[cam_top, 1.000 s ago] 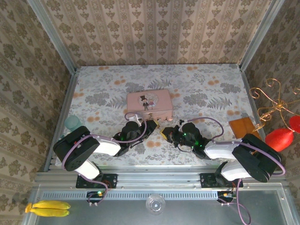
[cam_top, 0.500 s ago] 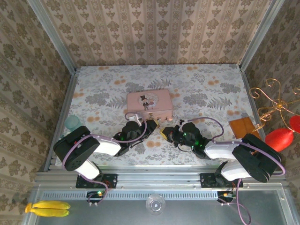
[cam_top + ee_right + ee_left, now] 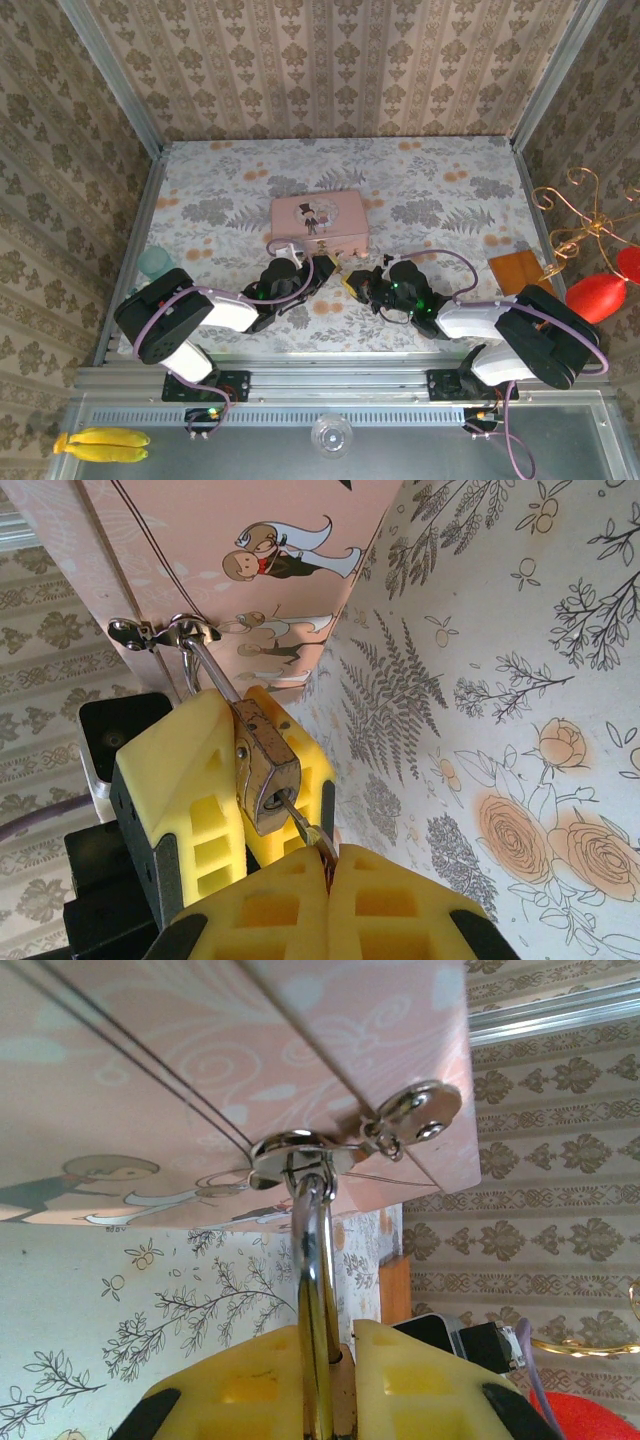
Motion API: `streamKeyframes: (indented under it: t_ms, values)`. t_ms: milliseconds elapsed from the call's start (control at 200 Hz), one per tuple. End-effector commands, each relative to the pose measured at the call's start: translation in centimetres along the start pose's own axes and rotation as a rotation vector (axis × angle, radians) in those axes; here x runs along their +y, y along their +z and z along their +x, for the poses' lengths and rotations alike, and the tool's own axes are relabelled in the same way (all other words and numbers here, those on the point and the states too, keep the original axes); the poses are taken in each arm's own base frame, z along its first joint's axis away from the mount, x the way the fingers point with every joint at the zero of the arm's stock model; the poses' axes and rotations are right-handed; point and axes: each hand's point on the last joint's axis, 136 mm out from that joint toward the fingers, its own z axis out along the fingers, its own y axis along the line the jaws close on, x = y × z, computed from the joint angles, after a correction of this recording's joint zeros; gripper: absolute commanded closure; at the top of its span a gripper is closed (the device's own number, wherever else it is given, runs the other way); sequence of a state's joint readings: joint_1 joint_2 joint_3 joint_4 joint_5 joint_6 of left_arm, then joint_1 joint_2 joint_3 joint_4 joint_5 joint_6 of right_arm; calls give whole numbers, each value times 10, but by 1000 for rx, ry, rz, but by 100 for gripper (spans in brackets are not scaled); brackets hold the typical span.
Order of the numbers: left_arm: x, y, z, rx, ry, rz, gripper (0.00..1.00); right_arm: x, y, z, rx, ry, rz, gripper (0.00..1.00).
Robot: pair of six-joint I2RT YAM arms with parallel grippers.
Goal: Unlock the padlock with the key
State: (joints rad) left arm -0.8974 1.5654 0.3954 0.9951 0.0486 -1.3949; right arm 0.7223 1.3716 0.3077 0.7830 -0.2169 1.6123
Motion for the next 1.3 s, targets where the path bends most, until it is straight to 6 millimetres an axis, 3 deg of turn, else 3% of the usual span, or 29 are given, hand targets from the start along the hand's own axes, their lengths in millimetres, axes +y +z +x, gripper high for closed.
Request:
streamKeyframes:
  t_ms: [0,820,1045,1170,1295]
  values:
    - [-50,3,14,63,42,167,100,17,-1,-5,-14,-6,-54,100]
    - [-49,2,28,83,67,144,100,31,0,-7,-10,-30,-81,100]
    - [-58,-2,39,73,120,93,100,51,1,-13,-12,-40,-136,100]
    - [-58,-6,33,45,134,74,100,57,0,-14,-20,-74,-115,100]
    - [-54,-10,27,12,126,55,100,49,-6,-17,-41,-96,-79,100]
